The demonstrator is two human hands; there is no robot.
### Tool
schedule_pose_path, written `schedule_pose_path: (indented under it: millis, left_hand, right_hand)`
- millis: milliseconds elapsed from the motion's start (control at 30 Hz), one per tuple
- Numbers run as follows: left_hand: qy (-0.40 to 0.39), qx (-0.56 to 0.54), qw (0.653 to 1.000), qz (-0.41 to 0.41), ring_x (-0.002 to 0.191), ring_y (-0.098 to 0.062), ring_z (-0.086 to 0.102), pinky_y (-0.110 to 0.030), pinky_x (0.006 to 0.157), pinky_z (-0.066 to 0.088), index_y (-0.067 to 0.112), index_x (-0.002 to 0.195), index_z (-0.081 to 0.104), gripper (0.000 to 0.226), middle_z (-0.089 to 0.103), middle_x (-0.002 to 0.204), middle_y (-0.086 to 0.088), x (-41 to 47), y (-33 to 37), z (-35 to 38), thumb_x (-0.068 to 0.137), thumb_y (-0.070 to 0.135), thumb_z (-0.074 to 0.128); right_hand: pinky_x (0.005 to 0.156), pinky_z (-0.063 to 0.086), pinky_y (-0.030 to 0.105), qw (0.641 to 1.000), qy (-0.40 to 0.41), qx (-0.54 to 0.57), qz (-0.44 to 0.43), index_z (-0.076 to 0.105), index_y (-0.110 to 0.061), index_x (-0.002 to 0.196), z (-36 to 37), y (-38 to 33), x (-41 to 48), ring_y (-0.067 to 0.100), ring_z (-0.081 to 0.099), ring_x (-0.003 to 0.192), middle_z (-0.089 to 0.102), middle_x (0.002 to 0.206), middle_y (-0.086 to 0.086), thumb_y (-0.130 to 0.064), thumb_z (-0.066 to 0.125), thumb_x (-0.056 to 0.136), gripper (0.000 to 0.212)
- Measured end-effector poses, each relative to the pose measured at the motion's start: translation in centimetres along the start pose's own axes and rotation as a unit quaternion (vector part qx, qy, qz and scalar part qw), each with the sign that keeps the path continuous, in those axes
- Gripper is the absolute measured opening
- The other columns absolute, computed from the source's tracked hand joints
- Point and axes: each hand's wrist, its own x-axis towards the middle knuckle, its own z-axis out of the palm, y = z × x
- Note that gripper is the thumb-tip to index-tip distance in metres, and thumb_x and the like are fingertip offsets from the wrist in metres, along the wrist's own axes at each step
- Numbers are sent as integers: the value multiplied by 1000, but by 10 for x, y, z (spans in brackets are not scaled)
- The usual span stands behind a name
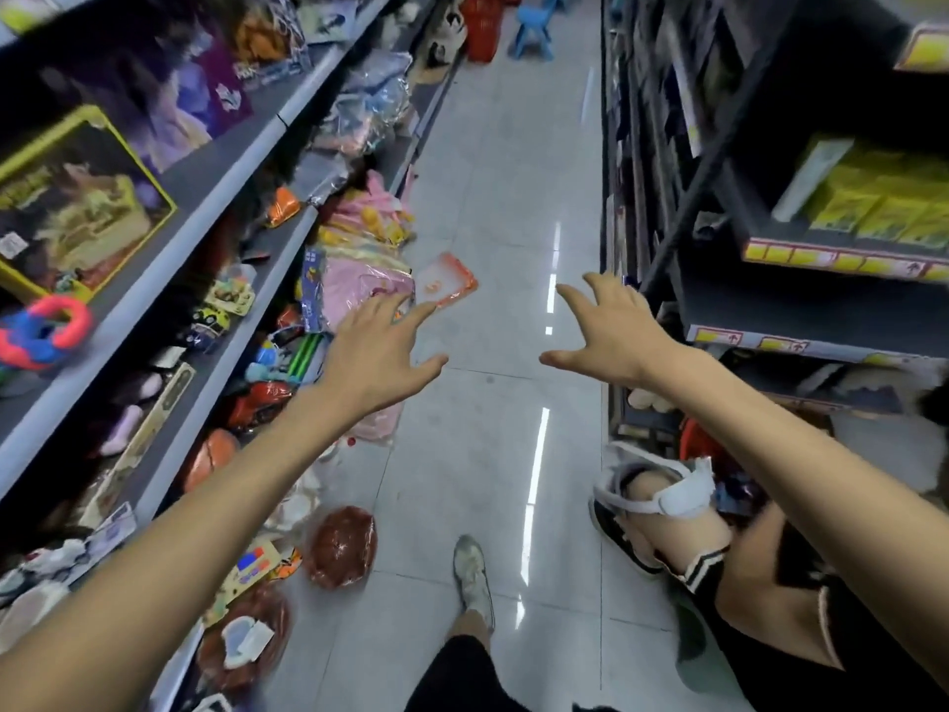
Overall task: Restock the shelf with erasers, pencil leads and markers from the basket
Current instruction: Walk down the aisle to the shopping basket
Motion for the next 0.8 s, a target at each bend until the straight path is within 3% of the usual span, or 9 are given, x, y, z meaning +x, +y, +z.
schedule_pose_path:
  millis: [367,600,800]
  left_hand:
    - [2,-17,1000,5,140,-34,43,-54,109,42,33,147,49,76,50,149,-12,194,-95,17,81,71,41]
    - [-15,0,1000,1,139,-34,44,-52,106,42,31,146,52,76,50,149,-11,313,-124,51,81,71,46]
    - [-25,-5,1000,2,140,-36,44,-54,108,42,27,146,54,80,51,150,-15,469,-143,67,80,70,43]
  right_hand:
    - [125,10,51,999,-8,33,28,20,-21,161,-24,10,191,36,8,154,14,165,19,-70,59,86,98]
    - [125,12,52,997,-15,43,59,17,-22,161,-17,66,309,36,7,155,14,166,18,-72,57,86,99]
    - [126,9,52,996,-16,51,69,14,-22,162,-31,127,452,36,3,155,11,167,18,-73,55,87,100]
